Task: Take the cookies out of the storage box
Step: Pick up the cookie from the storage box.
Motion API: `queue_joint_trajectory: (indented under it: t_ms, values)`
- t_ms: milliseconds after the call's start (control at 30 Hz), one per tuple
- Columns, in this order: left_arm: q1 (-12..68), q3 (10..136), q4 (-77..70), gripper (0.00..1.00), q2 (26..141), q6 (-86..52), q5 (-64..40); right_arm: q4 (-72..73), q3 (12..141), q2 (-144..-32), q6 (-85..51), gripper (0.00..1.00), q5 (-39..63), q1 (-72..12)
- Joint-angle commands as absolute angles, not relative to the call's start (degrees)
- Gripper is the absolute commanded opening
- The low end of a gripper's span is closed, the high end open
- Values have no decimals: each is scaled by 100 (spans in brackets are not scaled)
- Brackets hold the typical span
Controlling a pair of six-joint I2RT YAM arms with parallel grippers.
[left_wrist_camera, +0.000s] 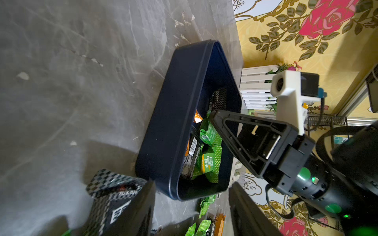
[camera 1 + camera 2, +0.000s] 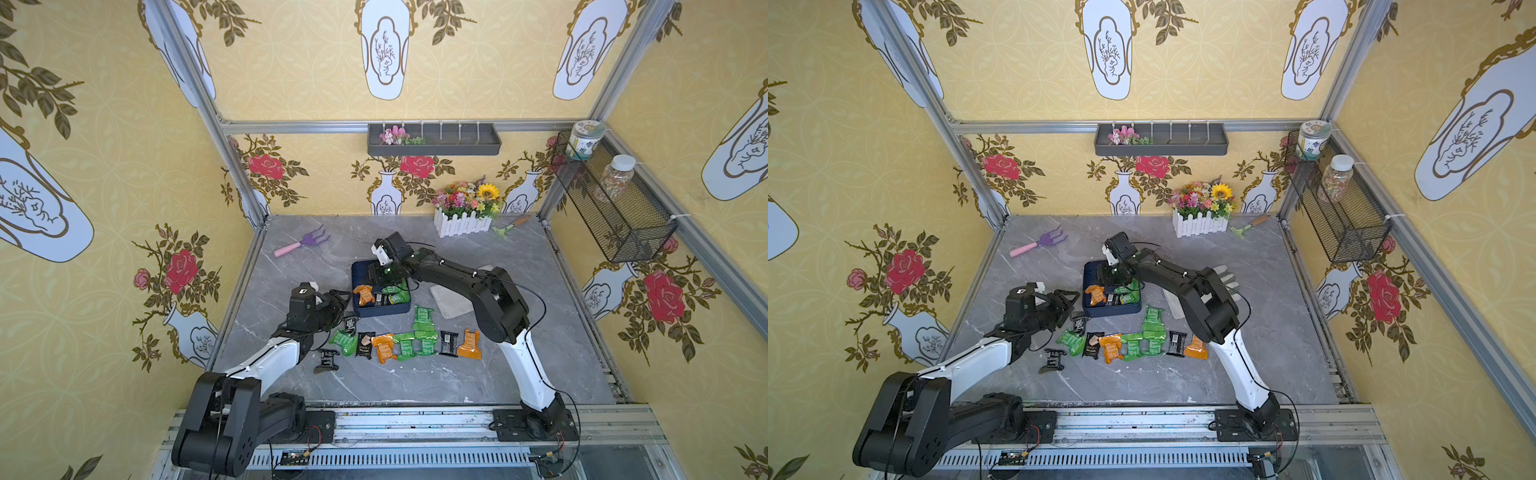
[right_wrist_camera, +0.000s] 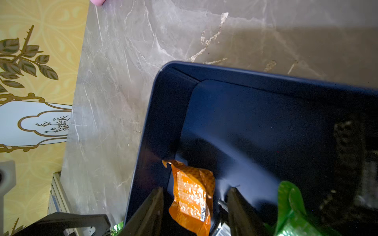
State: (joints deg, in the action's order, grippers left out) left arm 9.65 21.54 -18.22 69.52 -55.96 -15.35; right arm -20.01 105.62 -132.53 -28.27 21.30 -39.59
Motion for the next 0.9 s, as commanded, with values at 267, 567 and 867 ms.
queue_joint_trajectory:
  t_ms: [267, 567, 867]
  values:
    - [966, 2171, -2153, 59, 7300, -5581, -1714, -2153, 11028, -13842, -2480, 60, 2820, -3951]
    - [967, 2221, -2153, 58, 7466, -5598, -1753, -2128, 11035, -14081, -2467, 41, 2852, -3946]
    - [967, 2207, -2145, 57, 7374, -5611, -1736, -2003, 10890, -13963, -2468, 18, 2758, -3946]
